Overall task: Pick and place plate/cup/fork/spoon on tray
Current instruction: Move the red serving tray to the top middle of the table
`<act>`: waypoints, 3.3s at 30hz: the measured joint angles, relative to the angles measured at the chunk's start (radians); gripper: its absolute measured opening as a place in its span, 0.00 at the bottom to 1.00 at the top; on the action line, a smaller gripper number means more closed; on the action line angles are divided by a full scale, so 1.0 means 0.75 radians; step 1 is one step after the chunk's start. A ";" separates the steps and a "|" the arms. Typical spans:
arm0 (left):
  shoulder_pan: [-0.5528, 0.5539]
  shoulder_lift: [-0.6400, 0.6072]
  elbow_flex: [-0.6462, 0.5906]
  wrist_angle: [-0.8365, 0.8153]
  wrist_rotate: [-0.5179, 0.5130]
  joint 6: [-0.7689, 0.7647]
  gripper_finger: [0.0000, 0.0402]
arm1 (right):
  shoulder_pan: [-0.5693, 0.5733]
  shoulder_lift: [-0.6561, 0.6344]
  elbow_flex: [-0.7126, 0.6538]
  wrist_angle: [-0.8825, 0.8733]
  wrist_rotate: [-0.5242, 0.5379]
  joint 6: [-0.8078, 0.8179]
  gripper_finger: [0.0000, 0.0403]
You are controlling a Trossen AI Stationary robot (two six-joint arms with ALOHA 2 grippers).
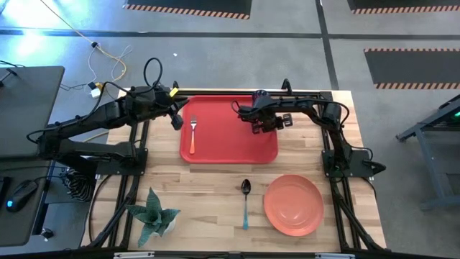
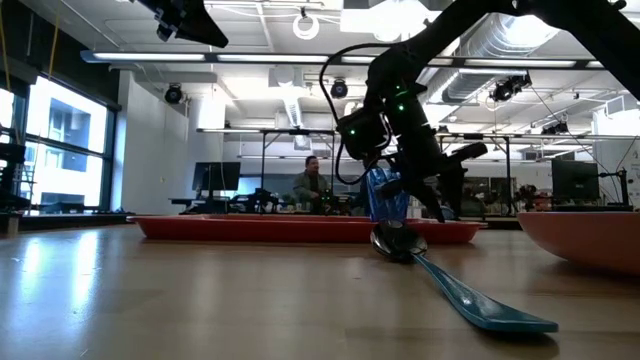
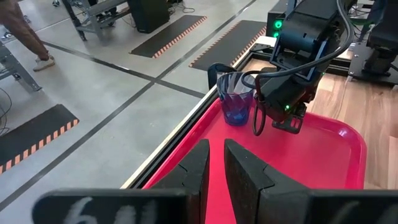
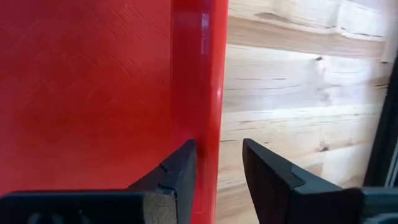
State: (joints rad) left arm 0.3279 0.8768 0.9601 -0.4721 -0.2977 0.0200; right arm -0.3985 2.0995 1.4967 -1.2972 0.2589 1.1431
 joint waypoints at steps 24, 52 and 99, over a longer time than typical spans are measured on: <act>0.000 0.000 0.000 0.008 0.012 -0.024 0.10 | 0.123 -0.300 0.000 -0.031 -0.101 0.011 0.30; 0.066 0.195 -0.037 -0.425 0.060 -0.139 0.10 | 0.703 -0.505 0.000 -0.008 -0.095 0.588 0.30; 0.429 1.001 -0.062 -0.465 0.176 -0.725 0.10 | 0.389 -0.997 0.001 -0.010 0.274 -0.210 0.30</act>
State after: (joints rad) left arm 0.6495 1.6277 0.9138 -0.8212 -0.1657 -0.5236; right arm -0.1070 1.3514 1.4971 -1.3044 0.4643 0.9855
